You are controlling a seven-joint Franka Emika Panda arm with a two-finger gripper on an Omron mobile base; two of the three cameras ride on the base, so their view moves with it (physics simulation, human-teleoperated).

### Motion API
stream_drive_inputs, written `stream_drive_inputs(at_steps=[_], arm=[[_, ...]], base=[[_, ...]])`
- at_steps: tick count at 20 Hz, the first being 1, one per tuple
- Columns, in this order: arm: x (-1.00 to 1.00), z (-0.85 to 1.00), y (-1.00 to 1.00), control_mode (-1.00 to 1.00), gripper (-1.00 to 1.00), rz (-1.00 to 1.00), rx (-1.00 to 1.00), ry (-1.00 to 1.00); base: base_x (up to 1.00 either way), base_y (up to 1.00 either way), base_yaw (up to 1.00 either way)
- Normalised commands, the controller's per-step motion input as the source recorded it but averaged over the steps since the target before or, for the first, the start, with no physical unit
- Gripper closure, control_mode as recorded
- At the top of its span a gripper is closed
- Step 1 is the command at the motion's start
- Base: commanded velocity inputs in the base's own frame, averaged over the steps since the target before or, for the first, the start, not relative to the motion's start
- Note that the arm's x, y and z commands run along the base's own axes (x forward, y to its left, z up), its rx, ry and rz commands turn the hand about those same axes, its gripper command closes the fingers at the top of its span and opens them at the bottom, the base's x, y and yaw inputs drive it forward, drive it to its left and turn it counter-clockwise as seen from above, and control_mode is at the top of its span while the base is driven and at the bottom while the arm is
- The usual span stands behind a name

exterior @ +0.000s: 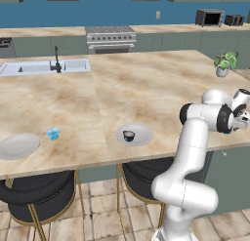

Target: Place two yogurt containers on each plate.

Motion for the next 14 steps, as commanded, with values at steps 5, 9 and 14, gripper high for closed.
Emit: stream_drive_inputs(at_steps=[5, 9, 14], arm=[[0.00, 0.00, 0.00, -1.00, -1.00, 0.00, 0.00, 0.00], [0.00, 0.00, 0.00, -1.00, -1.00, 0.00, 0.00, 0.00], [0.00, 0.00, 0.00, -1.00, -1.00, 0.00, 0.00, 0.00]], base=[[0.00, 0.00, 0.00], [0.00, 0.00, 0.00], [0.00, 0.00, 0.00]])
